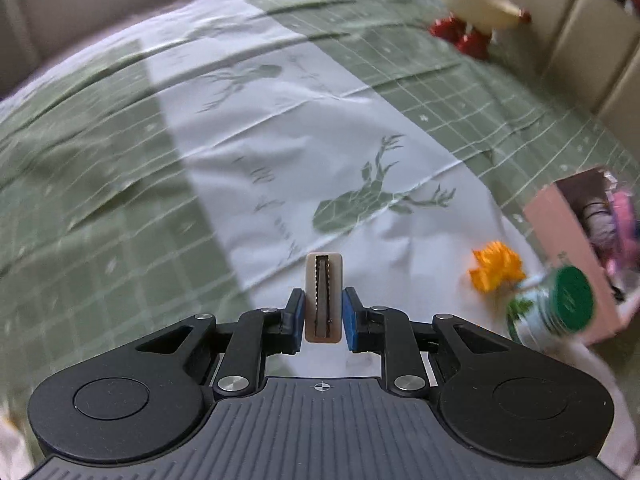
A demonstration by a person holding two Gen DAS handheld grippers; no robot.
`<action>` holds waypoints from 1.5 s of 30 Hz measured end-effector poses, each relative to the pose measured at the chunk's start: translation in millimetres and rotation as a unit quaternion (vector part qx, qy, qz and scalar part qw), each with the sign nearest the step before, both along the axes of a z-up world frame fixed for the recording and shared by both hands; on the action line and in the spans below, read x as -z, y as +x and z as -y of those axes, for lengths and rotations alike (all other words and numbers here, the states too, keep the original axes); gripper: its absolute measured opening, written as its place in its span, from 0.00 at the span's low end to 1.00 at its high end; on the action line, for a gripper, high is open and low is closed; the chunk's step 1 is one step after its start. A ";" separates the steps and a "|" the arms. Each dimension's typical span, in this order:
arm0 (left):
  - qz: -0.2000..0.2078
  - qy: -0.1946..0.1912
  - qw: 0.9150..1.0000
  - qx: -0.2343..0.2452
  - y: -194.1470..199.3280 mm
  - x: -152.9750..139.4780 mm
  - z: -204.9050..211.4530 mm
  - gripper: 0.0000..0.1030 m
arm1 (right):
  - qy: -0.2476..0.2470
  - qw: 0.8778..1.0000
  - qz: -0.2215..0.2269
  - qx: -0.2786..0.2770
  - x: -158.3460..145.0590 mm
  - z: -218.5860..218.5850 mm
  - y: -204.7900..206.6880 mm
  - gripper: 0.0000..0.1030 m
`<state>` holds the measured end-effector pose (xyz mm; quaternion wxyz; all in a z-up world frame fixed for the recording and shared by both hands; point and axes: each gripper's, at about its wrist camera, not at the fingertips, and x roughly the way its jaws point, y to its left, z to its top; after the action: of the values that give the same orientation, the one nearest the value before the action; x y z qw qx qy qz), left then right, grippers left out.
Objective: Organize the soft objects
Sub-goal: 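Grasp the orange flower clip with the right tool while the left tool holds the comb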
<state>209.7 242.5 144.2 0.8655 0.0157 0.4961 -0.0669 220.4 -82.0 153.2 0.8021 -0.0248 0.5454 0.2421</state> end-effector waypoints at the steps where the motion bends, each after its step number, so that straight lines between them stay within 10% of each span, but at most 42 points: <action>1: 0.003 -0.007 1.000 -0.005 -10.5 -1.3 -6.6 0.23 | 0.003 1.000 -0.015 -0.010 4.2 -16.3 16.5 0.59; 9: -0.016 -0.085 0.994 -0.064 -108.9 8.7 -52.0 0.23 | -0.080 0.991 -0.103 0.031 81.8 -112.2 113.1 0.59; 18: -0.046 -0.117 0.986 -0.106 -166.2 40.8 -67.0 0.23 | -0.195 0.972 -0.132 0.010 128.8 -153.0 105.1 0.54; 21: -0.049 -0.124 0.985 -0.114 -172.7 40.3 -67.1 0.23 | -0.225 0.969 -0.095 -0.031 122.2 -168.0 87.1 0.22; 30: -0.019 -0.103 0.986 -0.127 -171.2 -2.5 -52.9 0.23 | -0.120 0.988 -0.020 -0.091 8.7 -166.9 33.5 0.08; 35: -0.001 -0.108 0.987 -0.116 -168.5 -23.2 -35.7 0.23 | -0.076 0.990 -0.016 -0.117 -24.8 -156.6 25.1 0.09; 39: 0.002 -0.114 0.988 -0.103 -176.8 -26.5 -26.5 0.23 | -0.078 0.993 -0.067 -0.059 4.8 -151.9 43.8 0.42; 45: -0.004 -0.135 0.983 -0.122 -199.9 -12.7 -44.6 0.23 | -0.134 0.985 -0.102 -0.026 66.5 -171.0 65.5 0.58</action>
<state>9.8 287.1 156.9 0.8592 -0.1626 0.4844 -0.0276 285.9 89.0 86.7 0.7253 -0.1215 0.6507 0.1894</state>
